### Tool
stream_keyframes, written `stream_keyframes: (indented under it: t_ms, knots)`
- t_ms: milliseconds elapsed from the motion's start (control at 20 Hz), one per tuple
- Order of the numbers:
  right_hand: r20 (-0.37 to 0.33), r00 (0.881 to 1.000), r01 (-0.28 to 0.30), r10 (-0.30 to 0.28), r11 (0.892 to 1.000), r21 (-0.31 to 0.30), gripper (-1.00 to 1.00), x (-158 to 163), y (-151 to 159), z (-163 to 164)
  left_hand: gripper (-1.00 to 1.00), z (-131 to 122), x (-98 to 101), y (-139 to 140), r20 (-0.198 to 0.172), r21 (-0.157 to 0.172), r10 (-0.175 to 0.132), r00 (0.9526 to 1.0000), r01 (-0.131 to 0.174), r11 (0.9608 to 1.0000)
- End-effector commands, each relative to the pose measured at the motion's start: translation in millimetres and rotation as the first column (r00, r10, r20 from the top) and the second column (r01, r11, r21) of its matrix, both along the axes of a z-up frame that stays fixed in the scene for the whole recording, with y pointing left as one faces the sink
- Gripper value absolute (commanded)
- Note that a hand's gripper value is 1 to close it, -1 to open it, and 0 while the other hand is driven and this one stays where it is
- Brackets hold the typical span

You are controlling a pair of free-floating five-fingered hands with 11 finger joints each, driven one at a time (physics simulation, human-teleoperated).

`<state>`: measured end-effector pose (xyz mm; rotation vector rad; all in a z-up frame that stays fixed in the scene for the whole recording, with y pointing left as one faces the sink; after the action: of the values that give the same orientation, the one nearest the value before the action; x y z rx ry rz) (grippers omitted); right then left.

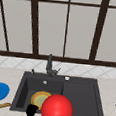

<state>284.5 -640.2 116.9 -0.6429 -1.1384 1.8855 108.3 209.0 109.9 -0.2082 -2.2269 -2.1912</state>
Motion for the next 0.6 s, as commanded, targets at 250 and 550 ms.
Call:
stream_keyframes:
  t_ms: [250,550]
  knots:
    - [0.011,0.999,0.049,-0.05,0.998,0.035,-1.0,-17,-23,28,0.0,0,0.0,0,0.0,0.0,0.0,1.0,0.0,1.0]
    - [-0.038,0.997,0.068,-0.067,0.997,0.028,-1.0,-39,-43,47,0.0,0,0.0,0,0.0,0.0,0.0,1.0,0.0,1.0]
